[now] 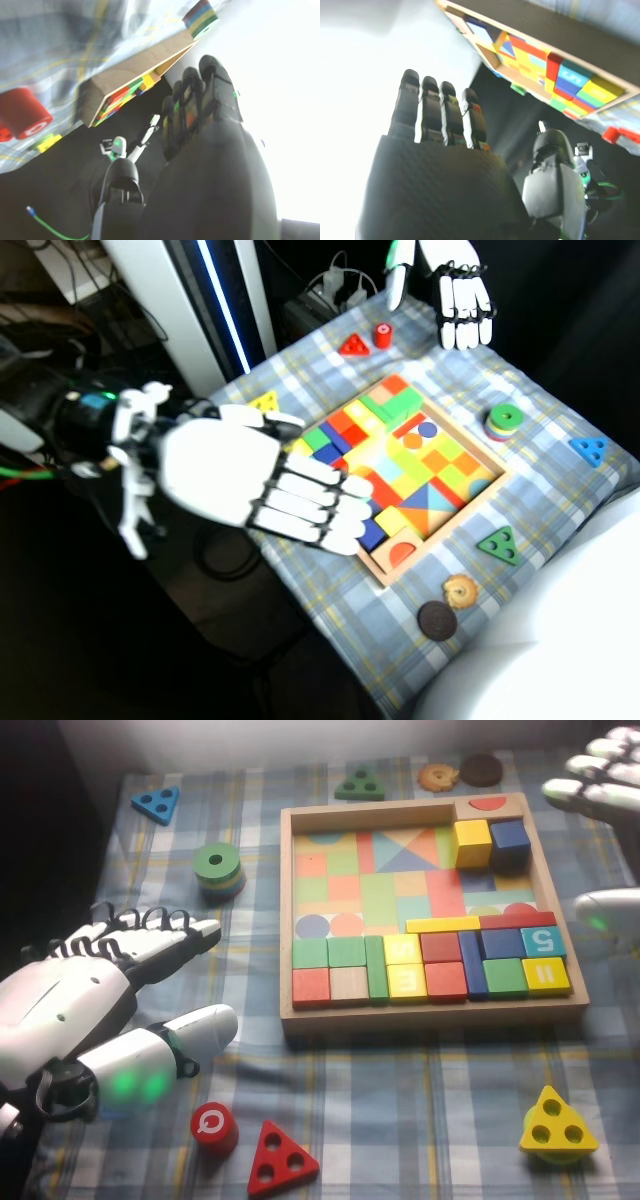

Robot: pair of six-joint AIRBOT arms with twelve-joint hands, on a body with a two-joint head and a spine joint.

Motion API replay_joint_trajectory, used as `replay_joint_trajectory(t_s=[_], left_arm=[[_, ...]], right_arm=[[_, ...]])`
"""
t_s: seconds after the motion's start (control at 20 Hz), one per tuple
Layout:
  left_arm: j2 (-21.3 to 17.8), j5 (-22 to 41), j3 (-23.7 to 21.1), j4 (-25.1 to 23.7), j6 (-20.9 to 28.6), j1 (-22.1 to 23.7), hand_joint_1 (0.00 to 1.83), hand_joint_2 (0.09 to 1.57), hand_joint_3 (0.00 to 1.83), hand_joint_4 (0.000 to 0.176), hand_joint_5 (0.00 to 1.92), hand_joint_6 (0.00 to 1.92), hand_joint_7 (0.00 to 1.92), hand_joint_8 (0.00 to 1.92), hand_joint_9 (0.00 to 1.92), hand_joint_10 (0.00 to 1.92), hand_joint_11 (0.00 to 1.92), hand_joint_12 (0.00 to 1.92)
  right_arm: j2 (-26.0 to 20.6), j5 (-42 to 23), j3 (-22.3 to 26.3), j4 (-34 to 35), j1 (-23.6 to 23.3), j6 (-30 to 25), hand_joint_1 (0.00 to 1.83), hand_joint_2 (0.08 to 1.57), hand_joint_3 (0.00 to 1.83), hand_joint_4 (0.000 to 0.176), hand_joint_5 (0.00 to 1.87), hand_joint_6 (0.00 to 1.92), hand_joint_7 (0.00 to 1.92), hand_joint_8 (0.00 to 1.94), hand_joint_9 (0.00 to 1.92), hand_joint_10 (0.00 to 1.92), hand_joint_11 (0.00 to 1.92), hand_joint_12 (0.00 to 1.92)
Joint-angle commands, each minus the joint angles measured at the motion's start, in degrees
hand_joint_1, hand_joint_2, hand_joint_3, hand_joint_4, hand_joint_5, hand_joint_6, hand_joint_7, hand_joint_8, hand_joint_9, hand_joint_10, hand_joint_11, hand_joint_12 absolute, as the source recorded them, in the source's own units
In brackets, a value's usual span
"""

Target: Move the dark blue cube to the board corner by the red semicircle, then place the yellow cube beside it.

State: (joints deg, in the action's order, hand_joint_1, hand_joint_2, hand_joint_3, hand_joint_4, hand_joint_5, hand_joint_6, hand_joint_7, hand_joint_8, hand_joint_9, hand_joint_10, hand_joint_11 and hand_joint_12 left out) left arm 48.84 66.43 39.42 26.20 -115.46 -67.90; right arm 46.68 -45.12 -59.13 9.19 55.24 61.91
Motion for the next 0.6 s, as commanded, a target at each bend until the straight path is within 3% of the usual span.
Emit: replay_joint_trajectory(t_s=[0.0,0.05,0.1,0.2,0.3,0.35,0.45,0.55], left_arm=[[0.0,7.2,0.4,-1.5,0.3,0.9,0.0,1.3,0.01,0.0,0.28,0.0,0.25,0.0,0.2,0.0,0.0,0.33],[0.1,7.9,0.7,-1.5,0.3,1.2,0.0,1.29,0.01,0.0,0.28,0.0,0.24,0.0,0.2,0.0,0.0,0.33],[0.1,8.7,0.8,-1.3,0.3,1.3,0.0,1.29,0.0,0.0,0.28,0.0,0.24,0.0,0.19,0.0,0.0,0.31],[0.5,11.6,0.9,0.3,-1.0,1.3,0.0,1.29,0.01,0.0,0.28,0.0,0.27,0.01,0.21,0.01,0.0,0.31],[0.8,12.6,1.2,1.0,-3.9,2.2,0.0,1.31,0.01,0.0,0.27,0.0,0.25,0.0,0.19,0.0,0.0,0.29],[0.8,12.6,1.3,1.0,-4.3,2.4,0.0,1.33,0.01,0.0,0.28,0.0,0.25,0.0,0.2,0.0,0.0,0.32],[0.8,12.8,1.3,1.0,-4.3,2.4,0.0,1.31,0.0,0.001,0.27,0.0,0.24,0.0,0.19,0.0,0.0,0.3],[1.0,14.6,0.9,0.5,-4.3,1.4,0.0,1.32,0.0,0.0,0.29,0.0,0.26,0.0,0.2,0.0,0.0,0.33]], right_arm=[[-0.2,-13.3,0.7,2.7,1.2,0.7,0.0,1.08,0.0,0.039,0.15,0.01,0.1,0.0,0.0,0.0,0.0,0.0],[-0.2,-20.9,2.0,7.6,6.0,0.7,0.0,1.09,0.0,0.011,0.16,0.01,0.12,0.01,0.02,0.01,0.0,0.0],[-0.1,-25.3,2.6,10.5,8.8,0.7,0.0,1.1,0.01,0.0,0.18,0.02,0.13,0.01,0.03,0.01,0.0,0.0],[0.2,-35.0,4.0,17.2,16.8,0.7,0.0,1.06,0.0,0.0,0.21,0.0,0.16,0.0,0.04,0.0,0.0,0.0],[0.8,-40.4,5.3,20.7,21.5,0.7,0.0,1.0,0.0,0.009,0.23,0.0,0.19,0.0,0.07,0.01,0.0,0.0],[0.9,-41.5,5.7,21.2,22.2,0.7,0.0,0.96,0.0,0.039,0.22,0.0,0.17,0.0,0.06,0.0,0.0,0.0],[1.7,-44.4,6.6,22.4,23.1,0.7,0.0,0.94,0.0,0.057,0.24,0.01,0.19,0.01,0.07,0.01,0.0,0.0],[2.9,-49.9,7.9,23.9,24.1,0.7,0.0,0.95,0.0,0.045,0.25,0.01,0.19,0.01,0.08,0.01,0.0,0.0]])
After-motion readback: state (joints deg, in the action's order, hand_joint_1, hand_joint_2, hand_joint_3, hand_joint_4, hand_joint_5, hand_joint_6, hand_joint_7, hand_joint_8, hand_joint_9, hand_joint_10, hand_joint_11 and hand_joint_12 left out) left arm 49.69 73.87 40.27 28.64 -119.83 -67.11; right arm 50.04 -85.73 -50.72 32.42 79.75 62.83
